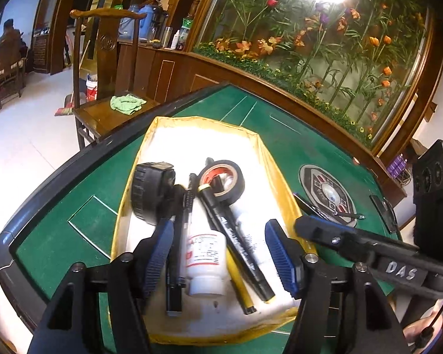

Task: Organize rigid objects
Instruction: 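Move both open grippers back to the pens on the table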

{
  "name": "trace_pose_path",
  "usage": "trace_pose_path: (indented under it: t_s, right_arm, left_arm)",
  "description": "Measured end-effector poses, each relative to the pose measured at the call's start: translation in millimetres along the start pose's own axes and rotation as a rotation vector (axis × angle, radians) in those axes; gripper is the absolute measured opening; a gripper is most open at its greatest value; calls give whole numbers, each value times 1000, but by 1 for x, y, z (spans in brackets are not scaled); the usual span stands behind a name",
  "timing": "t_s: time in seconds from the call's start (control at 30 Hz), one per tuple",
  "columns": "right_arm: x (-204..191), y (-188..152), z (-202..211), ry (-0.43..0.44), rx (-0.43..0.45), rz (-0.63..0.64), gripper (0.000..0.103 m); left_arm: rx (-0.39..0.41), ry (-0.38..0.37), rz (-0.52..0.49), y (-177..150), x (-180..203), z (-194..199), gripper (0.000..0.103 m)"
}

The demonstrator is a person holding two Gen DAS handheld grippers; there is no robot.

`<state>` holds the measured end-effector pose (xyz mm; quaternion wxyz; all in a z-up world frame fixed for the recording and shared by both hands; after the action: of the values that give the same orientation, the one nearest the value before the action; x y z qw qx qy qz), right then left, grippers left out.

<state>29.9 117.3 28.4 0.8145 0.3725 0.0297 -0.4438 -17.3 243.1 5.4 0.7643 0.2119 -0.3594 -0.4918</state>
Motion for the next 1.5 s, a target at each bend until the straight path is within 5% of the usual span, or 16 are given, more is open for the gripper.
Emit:
trace_pose_path:
  t_s: [0.43, 0.7, 0.87, 1.13, 1.4, 1.5]
  right_arm:
    - [66, -6, 54, 9, 70, -112, 27]
    - [166, -22, 94, -93, 103, -225, 33]
    - [222, -37, 85, -82, 32, -368, 33]
    - [204, -41, 65, 9, -18, -331, 33]
    - [165, -41, 29, 1, -121, -101, 33]
    - [145, -44, 20, -87, -126, 60, 38]
  left_arm:
    - [0, 9, -59, -2, 37, 8, 74]
    - [-6, -45, -120, -7, 78, 17, 74]
    - [-60, -109, -165, -19, 114, 5, 74]
    - [-134, -162, -180, -37, 137, -8, 74]
    - [-128, -163, -126, -31, 120, -7, 74]
    - [-129, -161, -121, -31, 117, -8, 74]
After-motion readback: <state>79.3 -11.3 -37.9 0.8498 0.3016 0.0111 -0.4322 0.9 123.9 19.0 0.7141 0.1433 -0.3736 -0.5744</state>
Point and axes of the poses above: each gripper's, at about its wrist camera, not at the fingertips, and z roughly against the way its jaws point, x to its right, y to its top, the point moved 7 cm from there along -z, roughly the way its jaws point, and after that the axes turned 1 degree about -x, right-handed, at the moved point
